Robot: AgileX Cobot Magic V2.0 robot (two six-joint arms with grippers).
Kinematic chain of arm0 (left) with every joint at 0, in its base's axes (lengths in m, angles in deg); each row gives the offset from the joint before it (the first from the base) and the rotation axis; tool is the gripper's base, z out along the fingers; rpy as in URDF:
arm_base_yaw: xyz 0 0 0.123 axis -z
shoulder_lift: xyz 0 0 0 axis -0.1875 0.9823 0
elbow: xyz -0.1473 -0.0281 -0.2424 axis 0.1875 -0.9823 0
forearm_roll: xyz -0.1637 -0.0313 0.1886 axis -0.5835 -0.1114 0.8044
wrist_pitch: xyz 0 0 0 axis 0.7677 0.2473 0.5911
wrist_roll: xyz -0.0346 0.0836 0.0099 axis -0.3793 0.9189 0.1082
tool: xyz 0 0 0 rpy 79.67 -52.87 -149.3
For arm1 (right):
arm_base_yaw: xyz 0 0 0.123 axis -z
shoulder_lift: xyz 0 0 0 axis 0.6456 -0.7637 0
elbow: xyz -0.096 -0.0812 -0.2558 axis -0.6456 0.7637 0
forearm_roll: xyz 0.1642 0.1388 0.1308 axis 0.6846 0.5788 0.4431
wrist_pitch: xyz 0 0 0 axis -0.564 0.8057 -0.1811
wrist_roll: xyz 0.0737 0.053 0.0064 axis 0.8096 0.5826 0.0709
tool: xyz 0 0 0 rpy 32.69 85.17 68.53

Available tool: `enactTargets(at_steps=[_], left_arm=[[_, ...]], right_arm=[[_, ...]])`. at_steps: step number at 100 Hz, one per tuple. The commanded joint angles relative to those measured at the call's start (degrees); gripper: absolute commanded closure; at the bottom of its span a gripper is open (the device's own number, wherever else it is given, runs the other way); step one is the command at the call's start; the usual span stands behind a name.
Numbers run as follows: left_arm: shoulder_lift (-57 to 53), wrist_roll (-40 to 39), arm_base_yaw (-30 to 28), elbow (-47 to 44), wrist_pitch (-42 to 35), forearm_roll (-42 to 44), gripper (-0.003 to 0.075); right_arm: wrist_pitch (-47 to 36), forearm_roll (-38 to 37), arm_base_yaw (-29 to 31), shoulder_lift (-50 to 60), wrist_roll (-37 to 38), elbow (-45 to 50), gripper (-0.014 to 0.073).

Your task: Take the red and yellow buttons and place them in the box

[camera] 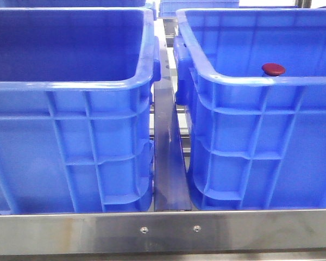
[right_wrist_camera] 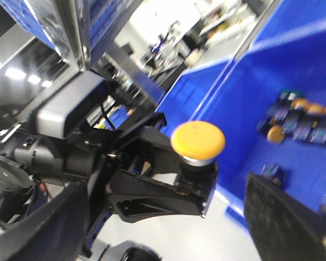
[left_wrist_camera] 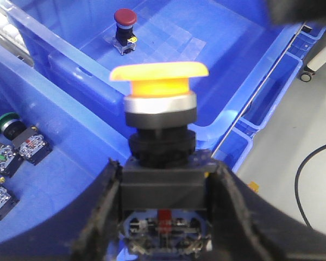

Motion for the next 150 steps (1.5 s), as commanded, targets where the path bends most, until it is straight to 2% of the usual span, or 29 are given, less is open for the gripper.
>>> enactTargets(at_steps=[1, 20, 41, 59, 69, 81, 91, 103, 122, 129, 136, 150], left_arm=[[-0.6, -0.1, 0.5, 1.7, -4.7, 0.1, 0.0739], [-0.6, -0.1, 0.5, 1.7, -4.7, 0.1, 0.0739], [-0.6, -0.1, 0.5, 1.7, -4.7, 0.1, 0.0739], [-0.6, -0.1, 0.5, 1.7, -4.5, 0.1, 0.0739], [-0.6, -0.1, 0.5, 1.7, -4.5, 0.1, 0.0739], [-0.6, -0.1, 0.5, 1.7, -4.5, 0.1, 0.0738], [-0.6, -0.1, 0.5, 1.7, -4.4, 0.1, 0.0727], [-0.6, -0.1, 0.5, 1.7, -3.7, 0.1, 0.0616], [-0.6, -0.7, 0.5, 1.7, -3.6, 0.1, 0.0283], [-0.6, -0.7, 0.2, 1.7, -3.6, 0.1, 0.0197], [-0.6, -0.7, 0.2, 1.7, -3.6, 0.2, 0.0157], [-1.2, -2.7, 0.2, 1.7, -3.6, 1.4, 0.0154]], right_arm=[[5.1, 8.1, -0.1, -4.0, 0.1, -3.3, -0.0009], [5.7, 7.9, -3.1, -11.2, 0.1, -7.4, -0.0009], [-0.2, 6.1, -10.7, -17.2, 0.1, -13.0, -0.0009], [-0.9, 6.1, -13.7, -20.9, -0.1, -16.5, 0.0001], [-0.6, 6.1, -13.8, -21.5, -0.1, -17.1, 0.0089], [-0.5, 6.0, -13.8, -21.5, -0.3, -17.1, 0.0284], [-0.4, 6.0, -13.8, -21.5, -0.4, -17.1, 0.0384], [-0.4, 6.0, -13.8, -21.5, -0.4, -17.1, 0.0398], [-0.6, 6.0, -13.8, -21.5, -1.3, -17.1, 0.0398], [-0.9, 6.0, -13.7, -21.5, -1.9, -17.1, 0.0398], [-1.6, 6.0, -13.5, -21.5, -3.0, -17.1, 0.0398], [-5.2, 6.0, -13.3, -21.3, -4.9, -17.1, 0.0398]])
